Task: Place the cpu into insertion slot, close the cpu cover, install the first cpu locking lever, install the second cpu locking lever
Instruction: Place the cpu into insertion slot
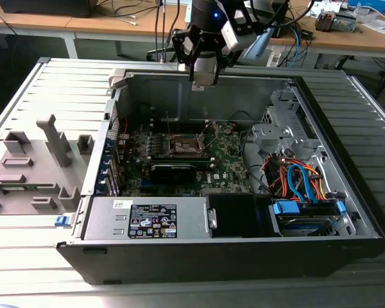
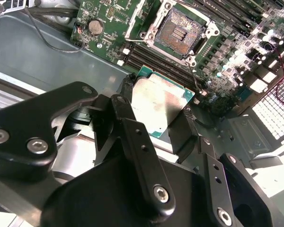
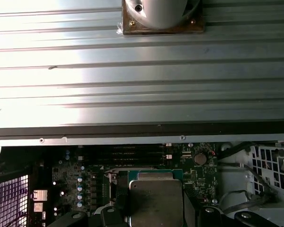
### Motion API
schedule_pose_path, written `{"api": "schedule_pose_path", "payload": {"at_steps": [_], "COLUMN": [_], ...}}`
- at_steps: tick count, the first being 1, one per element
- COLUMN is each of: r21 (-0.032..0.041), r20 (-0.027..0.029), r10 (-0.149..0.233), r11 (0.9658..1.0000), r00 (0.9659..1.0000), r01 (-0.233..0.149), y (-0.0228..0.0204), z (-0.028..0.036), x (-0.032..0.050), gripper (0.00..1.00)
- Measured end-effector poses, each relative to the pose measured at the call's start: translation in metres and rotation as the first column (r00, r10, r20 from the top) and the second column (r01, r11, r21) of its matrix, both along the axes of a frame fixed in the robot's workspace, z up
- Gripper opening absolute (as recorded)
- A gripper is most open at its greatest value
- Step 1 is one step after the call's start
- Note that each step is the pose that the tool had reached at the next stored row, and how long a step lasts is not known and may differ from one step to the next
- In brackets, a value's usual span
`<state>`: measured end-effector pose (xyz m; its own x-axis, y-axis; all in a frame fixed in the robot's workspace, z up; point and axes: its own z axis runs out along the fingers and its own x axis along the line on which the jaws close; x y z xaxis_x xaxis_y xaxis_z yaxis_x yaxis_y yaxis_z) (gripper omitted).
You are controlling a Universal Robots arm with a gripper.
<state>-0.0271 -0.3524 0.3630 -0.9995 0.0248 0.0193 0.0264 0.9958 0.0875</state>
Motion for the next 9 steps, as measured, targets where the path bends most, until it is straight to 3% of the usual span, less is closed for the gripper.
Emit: {"api": "schedule_pose_path", "payload": {"at_steps": [4, 6, 9], "r21": [0.0001, -0.0002, -0.0004], "r20": [0.0, 0.0, 0.0], "r10": [0.0, 0.0, 0.0], "r11": [1.0, 1.0, 1.0], "r00": [1.0, 1.0, 1.0], "r01": [0.0, 0.0, 0.0], "y": [-0.0001, -0.0007, -0.0008], "z": [-0.0007, -0.0094, -0.01], "x": [0.0, -0.0006, -0.0006], "gripper": [0.55, 0.55, 0.55]}}
